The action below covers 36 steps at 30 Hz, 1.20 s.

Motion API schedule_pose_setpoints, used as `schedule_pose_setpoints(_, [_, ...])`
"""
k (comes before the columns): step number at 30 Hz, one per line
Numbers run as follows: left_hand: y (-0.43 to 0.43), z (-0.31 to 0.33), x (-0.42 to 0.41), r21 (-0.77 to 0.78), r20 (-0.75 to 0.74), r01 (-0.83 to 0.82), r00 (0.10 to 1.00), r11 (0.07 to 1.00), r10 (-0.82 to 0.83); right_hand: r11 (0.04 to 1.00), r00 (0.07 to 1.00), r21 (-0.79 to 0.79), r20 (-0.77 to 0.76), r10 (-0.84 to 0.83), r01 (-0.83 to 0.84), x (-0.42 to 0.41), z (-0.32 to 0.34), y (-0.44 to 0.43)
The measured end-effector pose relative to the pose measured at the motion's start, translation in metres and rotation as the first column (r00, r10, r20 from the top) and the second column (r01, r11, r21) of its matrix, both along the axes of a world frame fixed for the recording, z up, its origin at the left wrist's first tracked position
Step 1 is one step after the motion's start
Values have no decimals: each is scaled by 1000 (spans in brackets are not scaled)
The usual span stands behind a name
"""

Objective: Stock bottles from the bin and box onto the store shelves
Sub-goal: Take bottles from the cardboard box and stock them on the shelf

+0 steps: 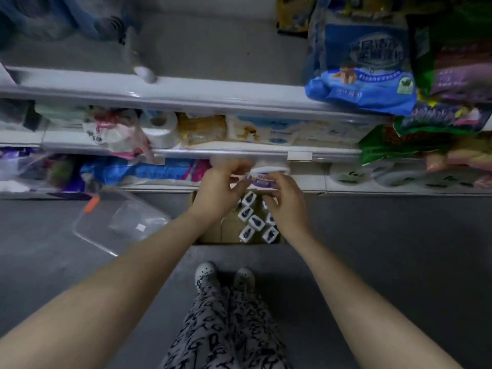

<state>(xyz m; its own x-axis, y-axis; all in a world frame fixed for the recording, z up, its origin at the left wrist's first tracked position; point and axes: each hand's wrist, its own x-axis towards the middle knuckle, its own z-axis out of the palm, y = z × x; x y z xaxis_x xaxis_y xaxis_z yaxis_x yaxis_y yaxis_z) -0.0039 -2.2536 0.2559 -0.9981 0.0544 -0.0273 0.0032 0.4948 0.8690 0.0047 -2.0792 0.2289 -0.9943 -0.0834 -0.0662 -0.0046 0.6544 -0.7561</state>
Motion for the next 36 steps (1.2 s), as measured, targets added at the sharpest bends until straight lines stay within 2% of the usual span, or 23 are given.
schedule_pose_setpoints(6, [8, -85, 2, 8, 108, -9, 994, 1000, 8, 999, 986, 47, 169, -1, -7, 1, -76, 16])
schedule_pose_setpoints(12, [10, -180, 18, -23, 246, -1, 969, 1000, 7, 996, 964, 66, 261, 41, -60, 6, -163, 24])
schedule_pose_setpoints(23, [23, -358, 43, -78, 406, 2, 913, 997, 29, 983, 942, 113, 317, 105, -148, 18, -344, 30])
schedule_pose_setpoints(26, [26, -395, 47, -91, 444, -16, 894, 996, 55, 974, 937, 133, 326, 129, -181, 14, -374, 32])
schedule_pose_setpoints(30, [31, -450, 51, -115, 443, -42, 892, 993, 89, 932, 917, 220, 344, 201, -287, 6, -420, 36])
schedule_pose_setpoints(36, [41, -508, 53, -138, 513, -17, 854, 990, 86, 832, 886, 329, 288, 363, -447, 3, -485, 41])
